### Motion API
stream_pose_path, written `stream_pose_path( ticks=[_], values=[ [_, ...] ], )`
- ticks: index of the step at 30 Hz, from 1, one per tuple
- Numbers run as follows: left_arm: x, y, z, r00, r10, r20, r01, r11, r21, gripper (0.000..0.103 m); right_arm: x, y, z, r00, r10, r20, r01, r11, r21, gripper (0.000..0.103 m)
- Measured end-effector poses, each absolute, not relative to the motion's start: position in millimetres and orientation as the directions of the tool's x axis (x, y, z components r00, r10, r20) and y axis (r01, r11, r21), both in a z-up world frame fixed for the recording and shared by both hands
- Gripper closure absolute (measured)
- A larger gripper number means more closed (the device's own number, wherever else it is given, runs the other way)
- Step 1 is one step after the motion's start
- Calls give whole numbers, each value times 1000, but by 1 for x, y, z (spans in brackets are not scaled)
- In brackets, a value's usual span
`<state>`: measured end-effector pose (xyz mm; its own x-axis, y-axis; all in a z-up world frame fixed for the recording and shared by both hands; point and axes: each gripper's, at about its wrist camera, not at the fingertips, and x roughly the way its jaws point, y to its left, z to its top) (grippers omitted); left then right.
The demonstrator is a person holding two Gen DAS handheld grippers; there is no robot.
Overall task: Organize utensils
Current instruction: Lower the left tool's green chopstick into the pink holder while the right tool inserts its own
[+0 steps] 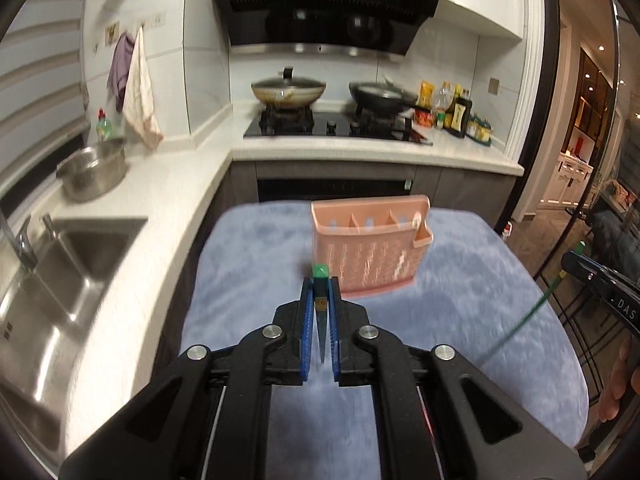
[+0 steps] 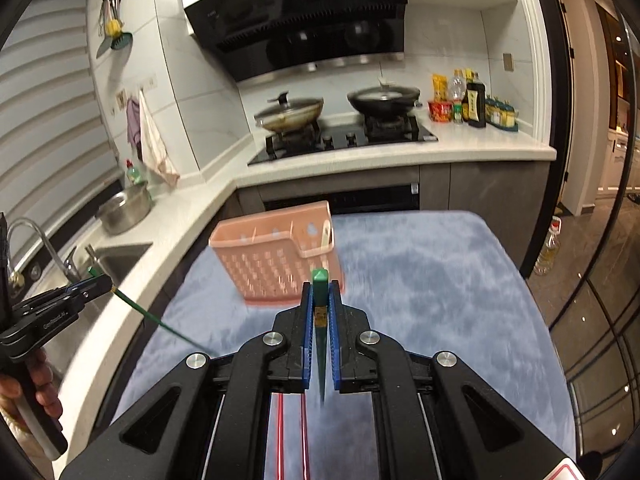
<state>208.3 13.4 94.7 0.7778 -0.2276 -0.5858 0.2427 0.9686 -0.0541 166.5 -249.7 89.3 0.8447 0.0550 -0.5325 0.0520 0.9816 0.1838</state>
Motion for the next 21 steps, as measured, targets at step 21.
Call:
stream_pose_path(
  ticks=[21],
  values=[
    [311, -13, 197, 880, -264, -396, 256, 964, -74, 96, 301, -234, 194, 957, 92, -276, -17, 965, 262, 96]
  ],
)
